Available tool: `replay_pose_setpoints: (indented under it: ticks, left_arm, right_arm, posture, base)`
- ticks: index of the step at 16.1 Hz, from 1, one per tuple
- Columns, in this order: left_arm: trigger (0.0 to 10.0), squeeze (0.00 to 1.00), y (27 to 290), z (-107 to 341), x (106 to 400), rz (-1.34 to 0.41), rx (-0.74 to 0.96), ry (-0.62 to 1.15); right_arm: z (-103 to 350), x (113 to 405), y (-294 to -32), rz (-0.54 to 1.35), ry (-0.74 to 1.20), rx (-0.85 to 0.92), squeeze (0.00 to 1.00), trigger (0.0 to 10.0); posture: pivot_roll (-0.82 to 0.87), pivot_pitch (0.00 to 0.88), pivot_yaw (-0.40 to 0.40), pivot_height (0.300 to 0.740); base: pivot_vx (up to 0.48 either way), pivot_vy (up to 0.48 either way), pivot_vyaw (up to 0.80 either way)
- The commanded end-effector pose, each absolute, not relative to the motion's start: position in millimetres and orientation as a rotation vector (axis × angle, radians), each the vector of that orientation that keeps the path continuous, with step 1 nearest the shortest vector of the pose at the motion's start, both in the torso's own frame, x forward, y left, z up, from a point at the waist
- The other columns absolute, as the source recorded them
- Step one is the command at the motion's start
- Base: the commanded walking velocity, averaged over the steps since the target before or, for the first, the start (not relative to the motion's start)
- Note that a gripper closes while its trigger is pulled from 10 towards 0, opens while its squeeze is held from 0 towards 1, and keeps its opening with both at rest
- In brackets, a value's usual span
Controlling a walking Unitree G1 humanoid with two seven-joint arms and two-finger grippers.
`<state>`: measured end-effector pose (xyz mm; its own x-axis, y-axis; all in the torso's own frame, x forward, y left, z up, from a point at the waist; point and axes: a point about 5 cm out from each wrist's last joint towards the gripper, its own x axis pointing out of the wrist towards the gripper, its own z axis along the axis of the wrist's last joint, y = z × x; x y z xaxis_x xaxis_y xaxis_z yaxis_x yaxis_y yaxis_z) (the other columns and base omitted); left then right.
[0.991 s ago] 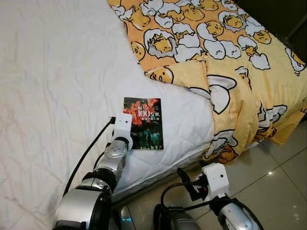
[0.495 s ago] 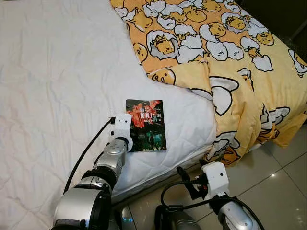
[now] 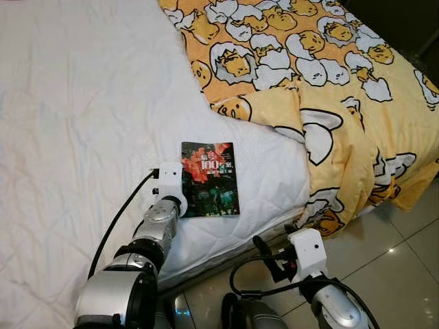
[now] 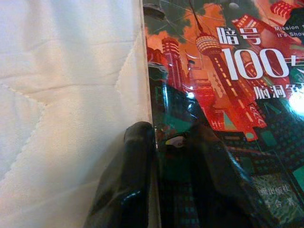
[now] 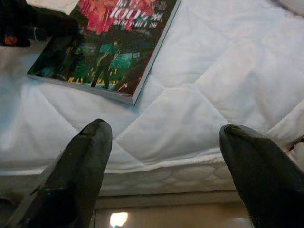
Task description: Clean up the room
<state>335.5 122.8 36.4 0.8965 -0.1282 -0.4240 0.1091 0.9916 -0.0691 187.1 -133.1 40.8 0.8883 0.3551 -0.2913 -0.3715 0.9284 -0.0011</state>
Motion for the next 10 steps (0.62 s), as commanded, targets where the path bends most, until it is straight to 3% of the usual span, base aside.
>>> replay_pose_setpoints:
  ticks: [1,7,10]
  left_arm:
    - [0.0,0.0,105.6,13.0,316.7,-0.185,-0.077,0.582]
    - [0.0,0.0,115.2,40.4,335.6,-0.23,-0.197,0.406]
    - [0.0,0.0,141.7,65.0,347.5,-0.166,-0.17,0.227]
  right_arm:
    - [38.3,183.4,-139.2,0.368,0.315,-0.053,0.0,10.0]
    - [42.6,207.4,-144.2,0.345,0.269,-0.058,0.0,10.0]
    - [43.5,220.5,-144.8,0.338,0.244,-0.062,0.0,10.0]
  posture:
    - [-0.15,0.231,-0.142,0.74]
    - [-0.1,0.137,-0.111,0.74]
    - [-0.07,0.09,-0.094,0.74]
  base:
    - [0.0,0.0,0.0]
    - [0.0,0.0,0.0]
    - [0.0,0.0,0.0]
